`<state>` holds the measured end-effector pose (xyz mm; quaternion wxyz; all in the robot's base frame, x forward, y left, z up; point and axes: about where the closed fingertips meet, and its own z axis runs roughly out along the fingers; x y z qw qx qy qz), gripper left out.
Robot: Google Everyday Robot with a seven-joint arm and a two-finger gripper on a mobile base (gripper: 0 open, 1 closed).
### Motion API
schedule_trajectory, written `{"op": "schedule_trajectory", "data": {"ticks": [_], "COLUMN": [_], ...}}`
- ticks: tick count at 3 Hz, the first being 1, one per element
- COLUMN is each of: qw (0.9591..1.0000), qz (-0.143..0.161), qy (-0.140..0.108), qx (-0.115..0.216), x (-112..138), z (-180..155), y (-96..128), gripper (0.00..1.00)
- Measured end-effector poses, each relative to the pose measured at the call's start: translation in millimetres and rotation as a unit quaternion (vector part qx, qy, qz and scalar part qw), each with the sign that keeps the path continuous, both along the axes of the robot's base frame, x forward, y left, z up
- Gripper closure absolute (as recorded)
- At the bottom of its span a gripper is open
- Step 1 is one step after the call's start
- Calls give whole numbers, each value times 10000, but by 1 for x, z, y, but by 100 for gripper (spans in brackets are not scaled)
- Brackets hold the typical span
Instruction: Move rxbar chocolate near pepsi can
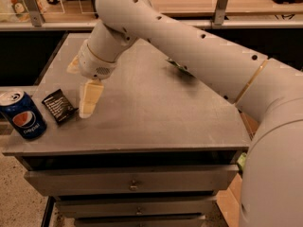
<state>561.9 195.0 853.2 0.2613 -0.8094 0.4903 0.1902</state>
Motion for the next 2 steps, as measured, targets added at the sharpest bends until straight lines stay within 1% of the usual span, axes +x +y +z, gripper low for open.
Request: {"op": "schedule_trajectory", "data": {"ticks": [1,2], "qw": [9995,9993], "qz": [-296,-342], "qy": [-92,-111], "qx": [-100,-106], "x": [22,25], "z": [8,10], "y": [-12,-14], "gripper": [0,0]}}
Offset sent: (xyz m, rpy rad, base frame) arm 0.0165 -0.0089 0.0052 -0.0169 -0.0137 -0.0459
